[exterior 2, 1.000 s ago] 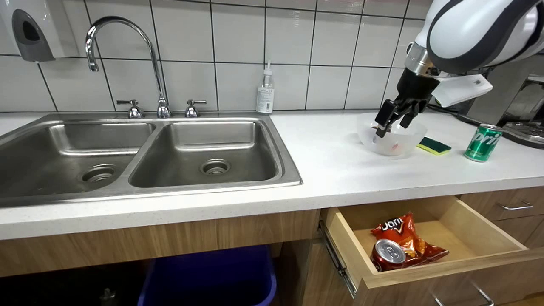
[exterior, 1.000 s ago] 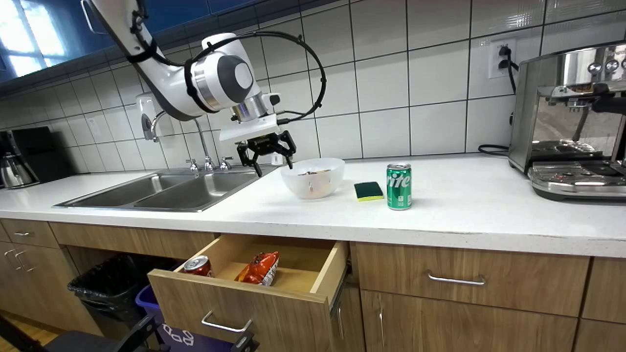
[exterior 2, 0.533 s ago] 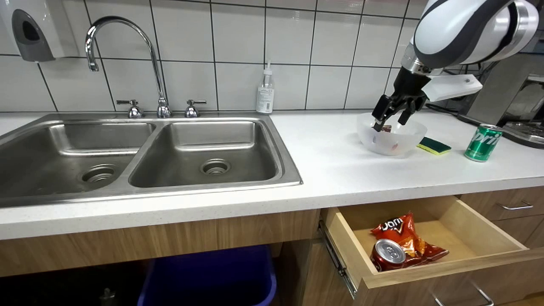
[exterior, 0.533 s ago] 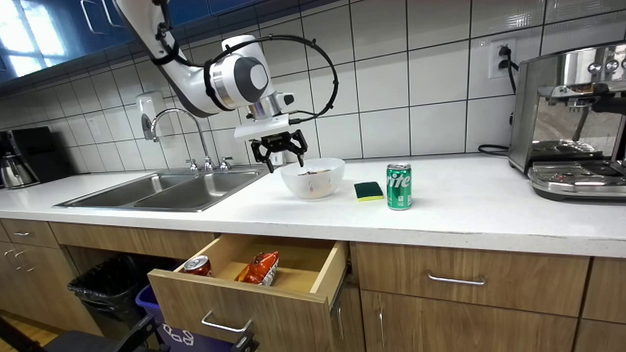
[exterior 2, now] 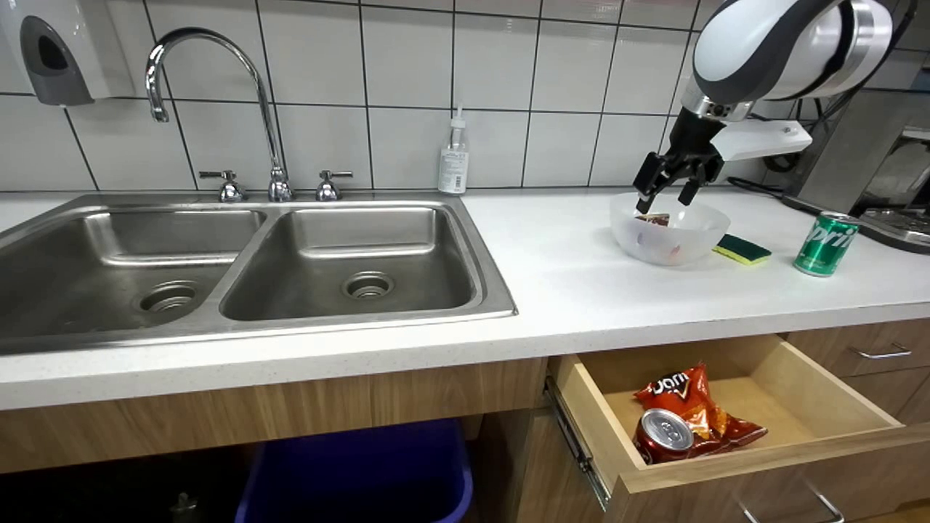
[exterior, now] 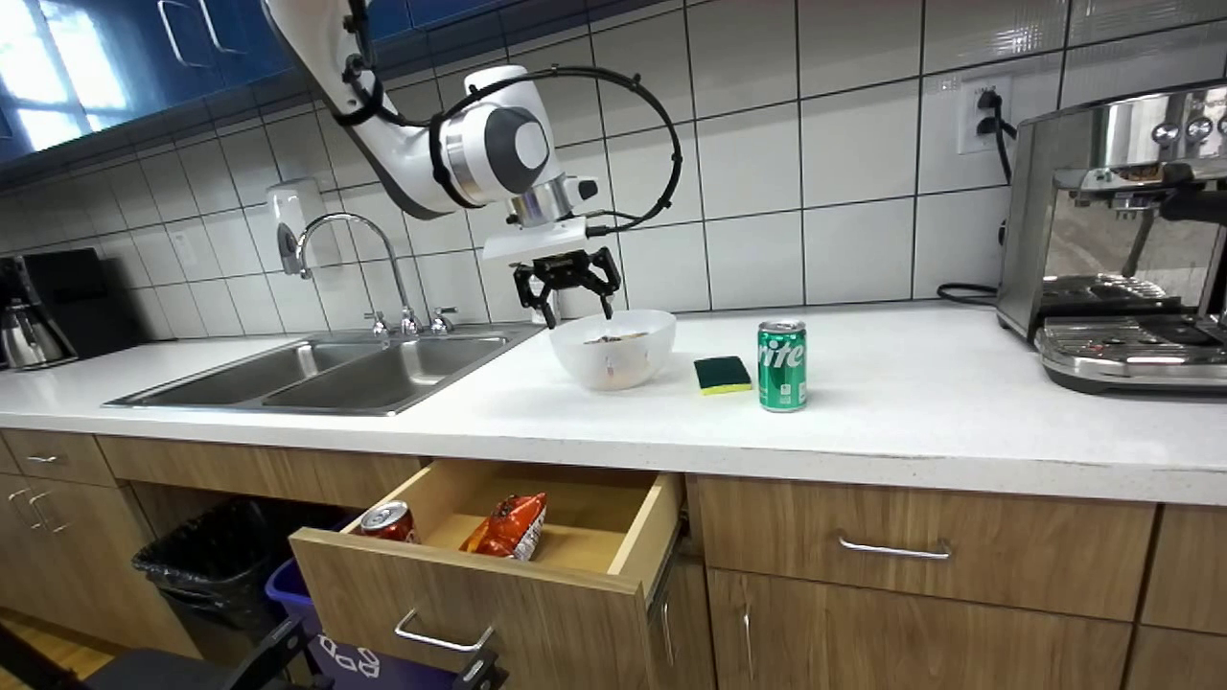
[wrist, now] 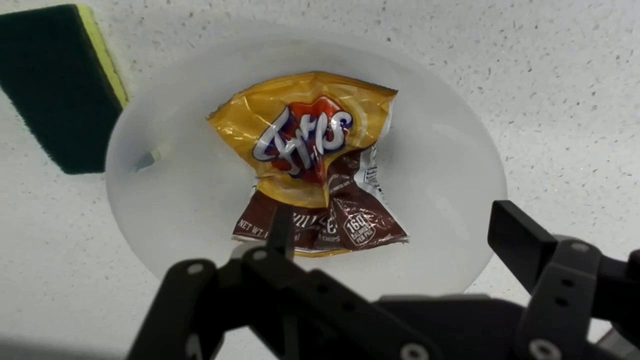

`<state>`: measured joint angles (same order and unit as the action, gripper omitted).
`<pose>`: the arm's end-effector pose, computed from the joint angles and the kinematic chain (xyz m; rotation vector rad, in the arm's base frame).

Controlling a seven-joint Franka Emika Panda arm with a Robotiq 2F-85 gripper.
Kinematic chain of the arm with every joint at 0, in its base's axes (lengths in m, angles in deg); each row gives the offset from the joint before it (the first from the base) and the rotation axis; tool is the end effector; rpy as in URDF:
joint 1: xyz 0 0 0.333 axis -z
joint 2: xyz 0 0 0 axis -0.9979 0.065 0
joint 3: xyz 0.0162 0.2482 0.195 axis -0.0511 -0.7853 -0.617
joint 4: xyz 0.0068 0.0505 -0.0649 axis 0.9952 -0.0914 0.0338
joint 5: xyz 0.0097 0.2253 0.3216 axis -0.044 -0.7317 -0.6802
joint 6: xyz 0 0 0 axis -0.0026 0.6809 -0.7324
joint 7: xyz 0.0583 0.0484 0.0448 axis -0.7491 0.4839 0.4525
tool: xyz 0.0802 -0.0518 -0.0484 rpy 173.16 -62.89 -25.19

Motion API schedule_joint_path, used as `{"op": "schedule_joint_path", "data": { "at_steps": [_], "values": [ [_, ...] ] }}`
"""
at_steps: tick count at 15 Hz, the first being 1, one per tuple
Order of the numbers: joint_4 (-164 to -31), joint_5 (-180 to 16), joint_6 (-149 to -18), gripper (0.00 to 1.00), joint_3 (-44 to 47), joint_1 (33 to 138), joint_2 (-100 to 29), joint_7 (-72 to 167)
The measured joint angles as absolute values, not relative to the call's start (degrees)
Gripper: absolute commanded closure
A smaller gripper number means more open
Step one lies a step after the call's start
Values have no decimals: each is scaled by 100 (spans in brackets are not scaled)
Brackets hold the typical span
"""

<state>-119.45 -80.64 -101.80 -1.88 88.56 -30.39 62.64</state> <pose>0.6323 -0.0291 0.2993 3.0149 0.3061 0.4311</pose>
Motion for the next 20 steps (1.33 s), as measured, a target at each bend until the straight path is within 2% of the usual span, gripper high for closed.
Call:
{"op": "schedule_joint_path", "data": {
  "at_steps": [20],
  "values": [
    [-10567,-8158,-9799,0,-333,9127,-1847,6644]
  ]
}}
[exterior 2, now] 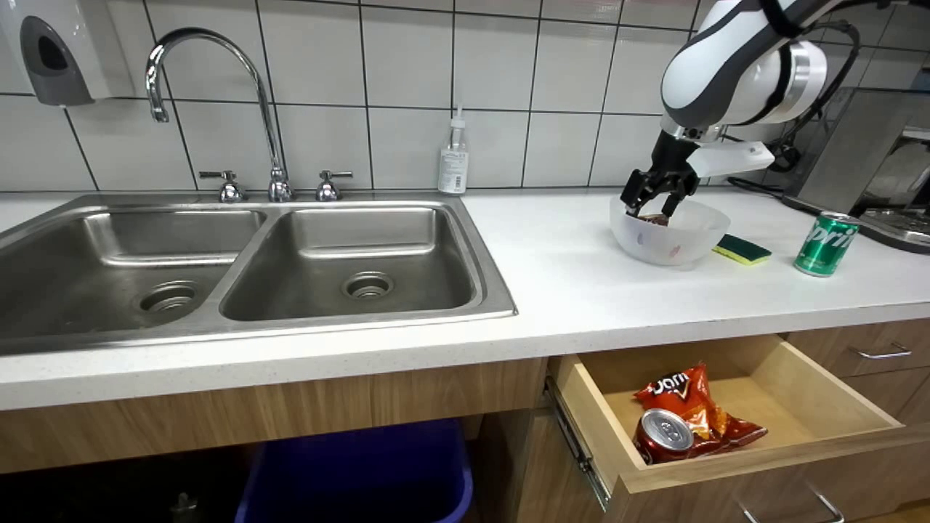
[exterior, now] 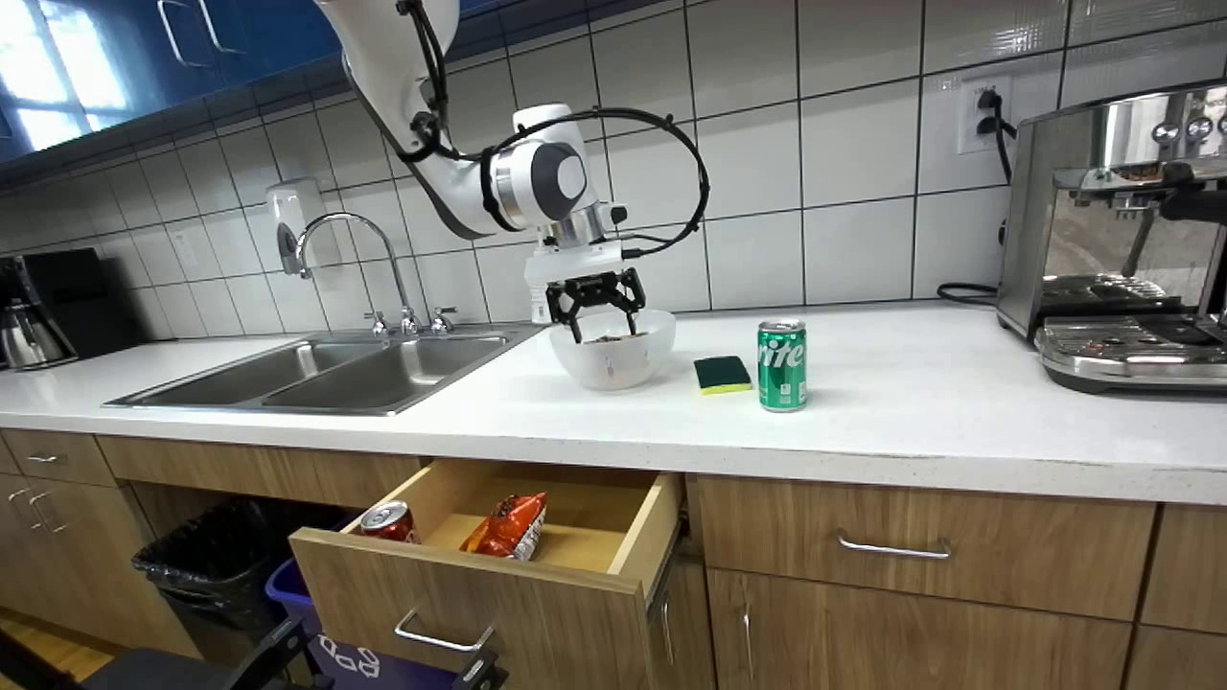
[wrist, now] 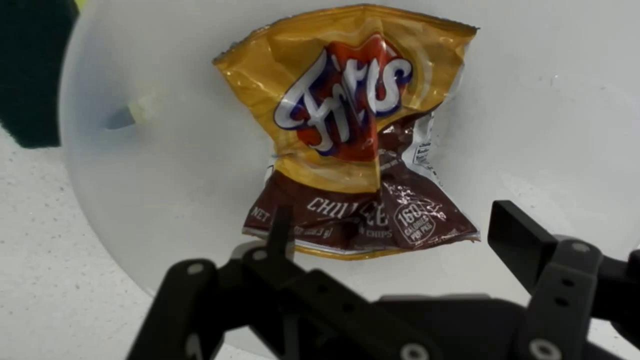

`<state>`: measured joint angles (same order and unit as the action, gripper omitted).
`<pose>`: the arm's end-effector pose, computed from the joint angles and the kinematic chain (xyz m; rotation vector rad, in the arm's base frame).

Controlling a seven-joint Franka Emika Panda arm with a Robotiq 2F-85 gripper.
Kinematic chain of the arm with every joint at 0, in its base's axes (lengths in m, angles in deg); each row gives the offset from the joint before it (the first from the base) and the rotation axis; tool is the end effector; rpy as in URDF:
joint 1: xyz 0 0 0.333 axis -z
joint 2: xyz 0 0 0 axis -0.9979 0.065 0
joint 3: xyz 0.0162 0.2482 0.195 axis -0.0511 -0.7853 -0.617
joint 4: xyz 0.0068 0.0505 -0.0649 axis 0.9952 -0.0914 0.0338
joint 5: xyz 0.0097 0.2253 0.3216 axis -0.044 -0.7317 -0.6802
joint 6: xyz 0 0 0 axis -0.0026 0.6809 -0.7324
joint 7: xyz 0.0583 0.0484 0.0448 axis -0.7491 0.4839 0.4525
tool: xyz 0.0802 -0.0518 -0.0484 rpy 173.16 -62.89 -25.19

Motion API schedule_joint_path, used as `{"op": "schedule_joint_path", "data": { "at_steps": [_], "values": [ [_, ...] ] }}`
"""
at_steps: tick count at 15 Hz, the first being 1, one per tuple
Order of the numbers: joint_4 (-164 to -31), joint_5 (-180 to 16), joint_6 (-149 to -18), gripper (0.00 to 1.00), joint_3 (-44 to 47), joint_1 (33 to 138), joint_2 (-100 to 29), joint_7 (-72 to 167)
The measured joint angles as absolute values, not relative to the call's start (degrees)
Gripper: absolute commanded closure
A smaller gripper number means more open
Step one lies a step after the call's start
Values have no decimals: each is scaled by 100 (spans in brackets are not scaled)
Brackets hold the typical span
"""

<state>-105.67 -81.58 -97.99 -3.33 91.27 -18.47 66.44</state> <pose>0.6858 -0.0494 0.2607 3.0294 0.3446 0.3810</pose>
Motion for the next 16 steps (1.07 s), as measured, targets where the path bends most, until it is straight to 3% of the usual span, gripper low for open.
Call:
{"op": "schedule_joint_path", "data": {
  "at_steps": [6,7,8,16],
  "values": [
    [-10488,-8158,-9608,0,-333,9178,-1831,6660],
    [-10477,-8158,-9588,17,-333,9179,-1821,6660],
    [-10464,-8158,-9571,28,-333,9179,-1808,6660],
    [-10352,-8165,-9480,88,-341,9196,-1709,6690]
  ]
}}
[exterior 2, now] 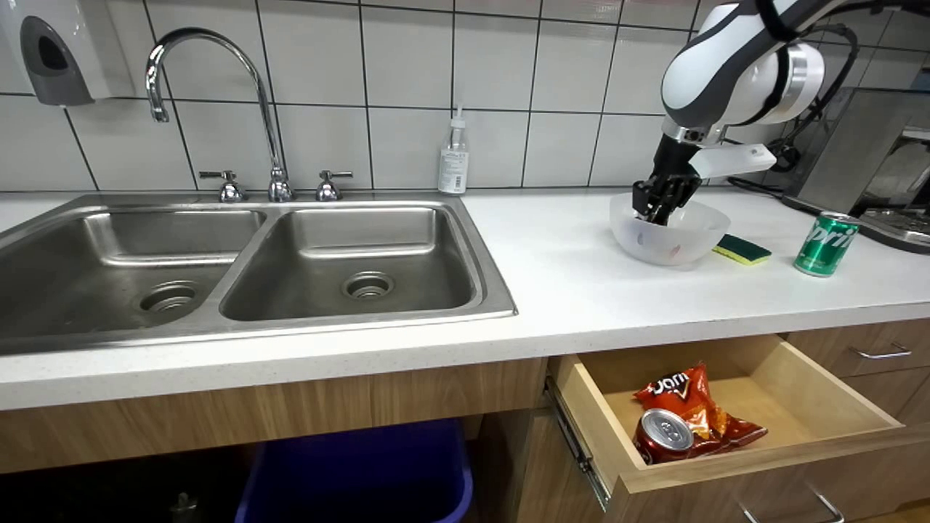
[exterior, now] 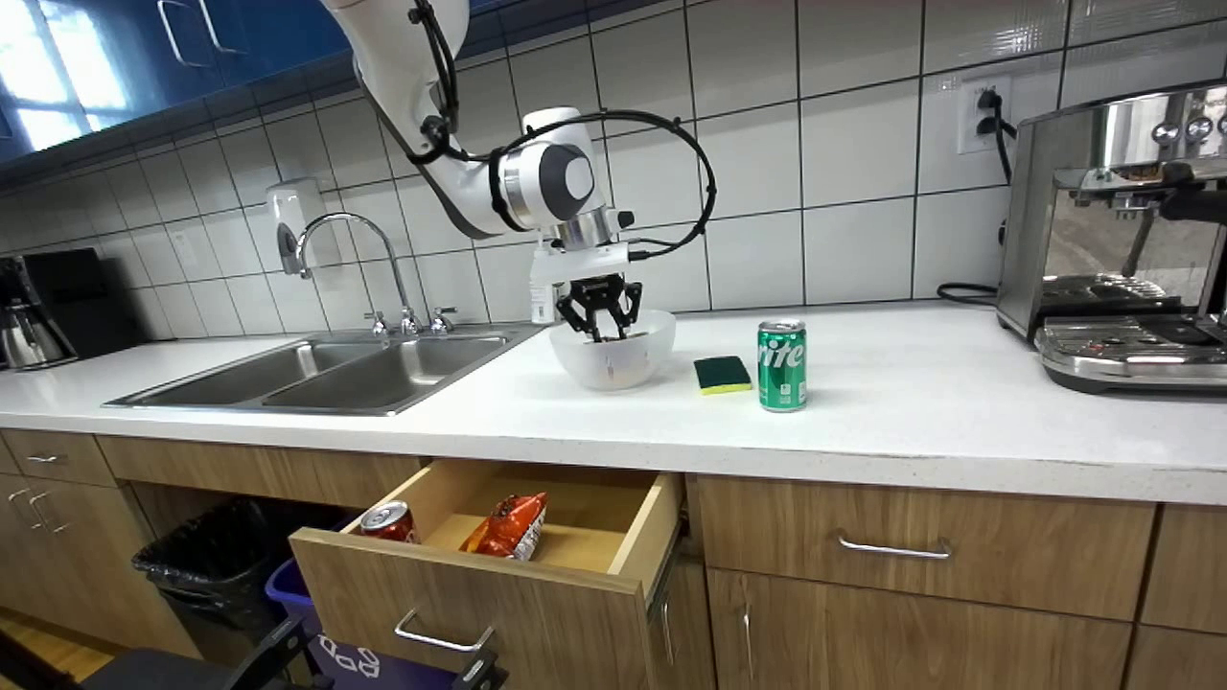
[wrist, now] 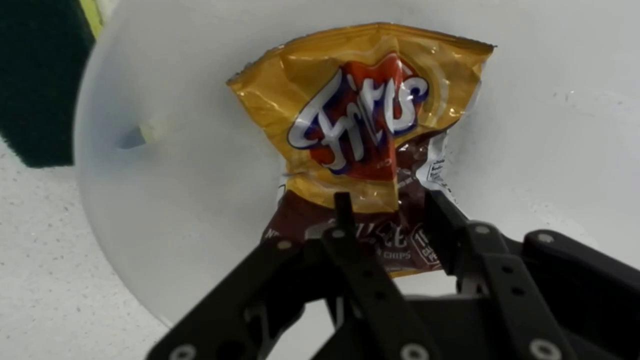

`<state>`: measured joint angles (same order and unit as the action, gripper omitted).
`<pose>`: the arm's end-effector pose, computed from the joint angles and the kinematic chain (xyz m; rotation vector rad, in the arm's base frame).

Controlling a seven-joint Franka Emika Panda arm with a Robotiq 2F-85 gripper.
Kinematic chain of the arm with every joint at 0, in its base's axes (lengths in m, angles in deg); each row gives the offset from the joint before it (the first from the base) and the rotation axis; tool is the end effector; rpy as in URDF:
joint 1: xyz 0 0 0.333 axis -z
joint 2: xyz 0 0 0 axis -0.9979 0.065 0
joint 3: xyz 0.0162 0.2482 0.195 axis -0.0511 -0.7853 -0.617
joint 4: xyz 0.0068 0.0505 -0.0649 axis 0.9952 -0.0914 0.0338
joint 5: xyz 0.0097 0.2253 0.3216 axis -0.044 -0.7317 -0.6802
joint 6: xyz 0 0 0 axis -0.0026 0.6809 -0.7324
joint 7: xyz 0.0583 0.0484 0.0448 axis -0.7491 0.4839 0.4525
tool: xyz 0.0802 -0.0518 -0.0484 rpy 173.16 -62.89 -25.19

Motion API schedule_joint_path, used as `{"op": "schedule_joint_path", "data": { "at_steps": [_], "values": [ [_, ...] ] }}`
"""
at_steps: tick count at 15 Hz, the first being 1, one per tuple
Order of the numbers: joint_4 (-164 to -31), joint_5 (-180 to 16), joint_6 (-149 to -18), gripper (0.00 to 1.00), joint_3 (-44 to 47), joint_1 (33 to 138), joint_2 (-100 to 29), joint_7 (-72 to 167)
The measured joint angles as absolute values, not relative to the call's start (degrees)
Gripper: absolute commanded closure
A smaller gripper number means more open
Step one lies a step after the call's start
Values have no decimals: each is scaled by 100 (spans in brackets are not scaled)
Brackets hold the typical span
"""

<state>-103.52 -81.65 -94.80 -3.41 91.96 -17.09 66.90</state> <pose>0.6896 -0.0577 0.2546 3.0428 0.3380 0.3171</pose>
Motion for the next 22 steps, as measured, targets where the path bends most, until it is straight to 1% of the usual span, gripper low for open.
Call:
{"op": "schedule_joint_path", "data": {
  "at_steps": [1,2,22],
  "values": [
    [-10347,-8169,-9478,97,-348,9210,-1709,6705],
    [-10342,-8170,-9475,100,-353,9223,-1708,6719],
    [-10369,-8282,-9481,100,-364,9248,-1894,6815]
  ]
}}
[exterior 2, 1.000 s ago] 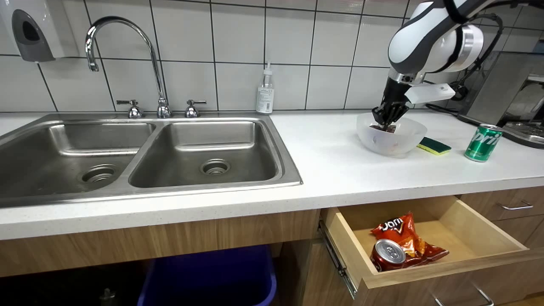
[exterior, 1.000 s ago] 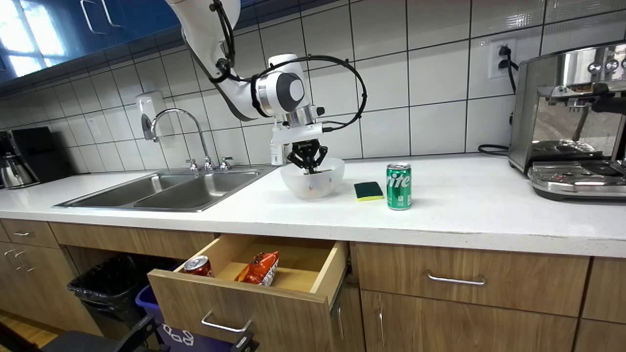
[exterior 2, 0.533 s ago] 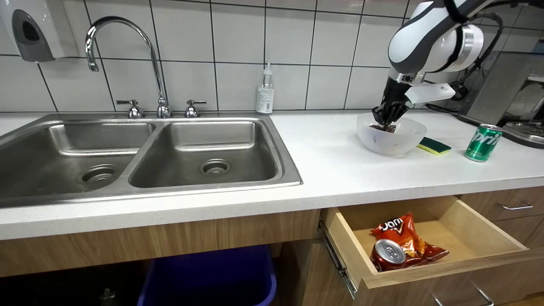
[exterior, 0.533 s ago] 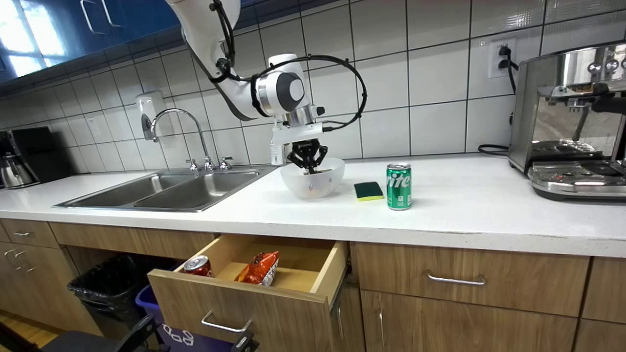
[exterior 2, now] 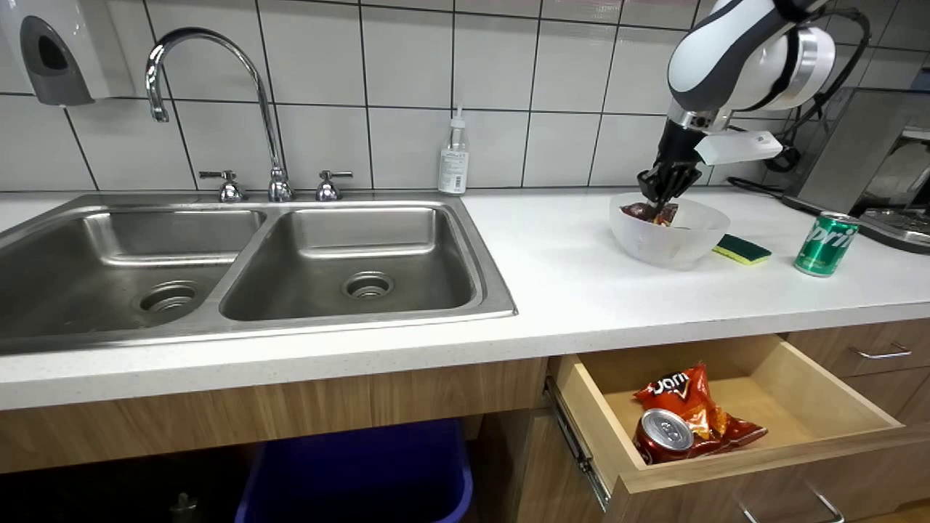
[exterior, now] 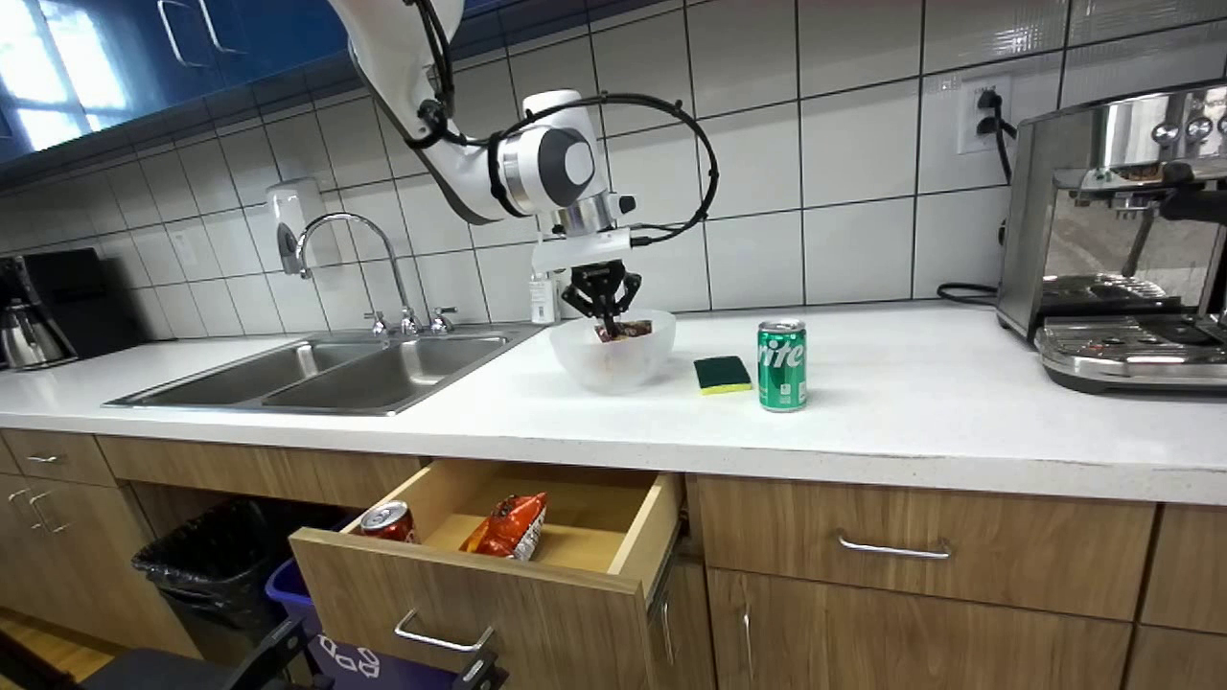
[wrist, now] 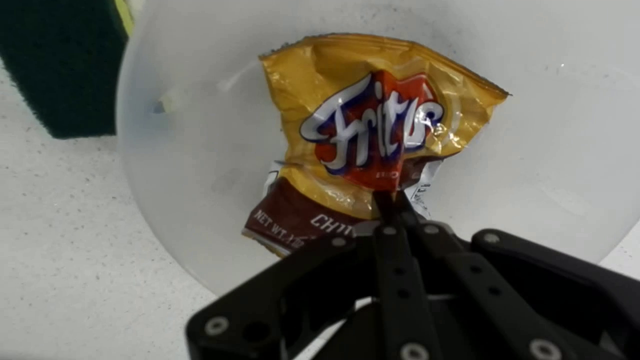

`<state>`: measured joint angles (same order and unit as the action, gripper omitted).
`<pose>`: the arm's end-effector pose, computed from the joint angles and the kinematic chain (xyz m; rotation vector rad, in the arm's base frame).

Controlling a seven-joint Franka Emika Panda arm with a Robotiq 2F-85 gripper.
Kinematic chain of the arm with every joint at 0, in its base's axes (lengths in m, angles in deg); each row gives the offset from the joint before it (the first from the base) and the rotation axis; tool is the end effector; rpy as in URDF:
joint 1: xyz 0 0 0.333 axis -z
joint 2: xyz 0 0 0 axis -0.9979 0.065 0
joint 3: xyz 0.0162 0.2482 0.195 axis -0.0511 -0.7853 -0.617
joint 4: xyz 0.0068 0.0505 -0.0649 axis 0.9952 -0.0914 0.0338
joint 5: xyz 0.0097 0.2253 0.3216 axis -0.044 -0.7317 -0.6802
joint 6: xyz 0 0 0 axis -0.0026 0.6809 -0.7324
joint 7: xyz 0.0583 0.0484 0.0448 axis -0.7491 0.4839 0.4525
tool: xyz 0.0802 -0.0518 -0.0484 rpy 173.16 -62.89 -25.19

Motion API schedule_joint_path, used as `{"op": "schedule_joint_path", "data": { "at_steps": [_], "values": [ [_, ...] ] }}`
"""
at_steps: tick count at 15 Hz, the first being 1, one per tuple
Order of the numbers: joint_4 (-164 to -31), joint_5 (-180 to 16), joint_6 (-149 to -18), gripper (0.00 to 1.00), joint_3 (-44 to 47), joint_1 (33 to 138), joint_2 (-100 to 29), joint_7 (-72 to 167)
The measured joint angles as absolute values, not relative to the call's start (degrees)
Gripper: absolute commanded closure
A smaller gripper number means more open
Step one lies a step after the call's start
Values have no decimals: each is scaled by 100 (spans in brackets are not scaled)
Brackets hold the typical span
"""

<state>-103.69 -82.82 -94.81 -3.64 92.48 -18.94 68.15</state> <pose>0.6906 -0.0619 0.2757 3.0435 0.3382 0.3650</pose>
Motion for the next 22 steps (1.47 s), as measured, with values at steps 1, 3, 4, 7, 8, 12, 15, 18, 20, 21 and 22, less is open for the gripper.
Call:
{"op": "schedule_joint_path", "data": {
  "at_steps": [1,3,4,7,8,12,15,18,20,21,22],
  "values": [
    [-10386,-8306,-9488,100,-365,9250,-1935,6816],
    [-10454,-8351,-9509,100,-373,9261,-2044,6821],
    [-10508,-8371,-9528,100,-383,9273,-2112,6826],
    [-10725,-8433,-9600,100,-411,9313,-2347,6861],
    [-10813,-8473,-9630,100,-413,9322,-2435,6885],
    [-11204,-8635,-9739,100,-427,9363,-2803,7012],
    [-11557,-8807,-9860,100,-438,9398,-3106,7166],
    [-11919,-8991,-9992,100,-457,9434,-3402,7341],
    [-12153,-9106,-10069,100,-460,9448,-3601,7430],
    [-12263,-9175,-10102,100,-460,9450,-3695,7490],
    [-12378,-9244,-10140,100,-460,9451,-3793,7545]
  ]
}}
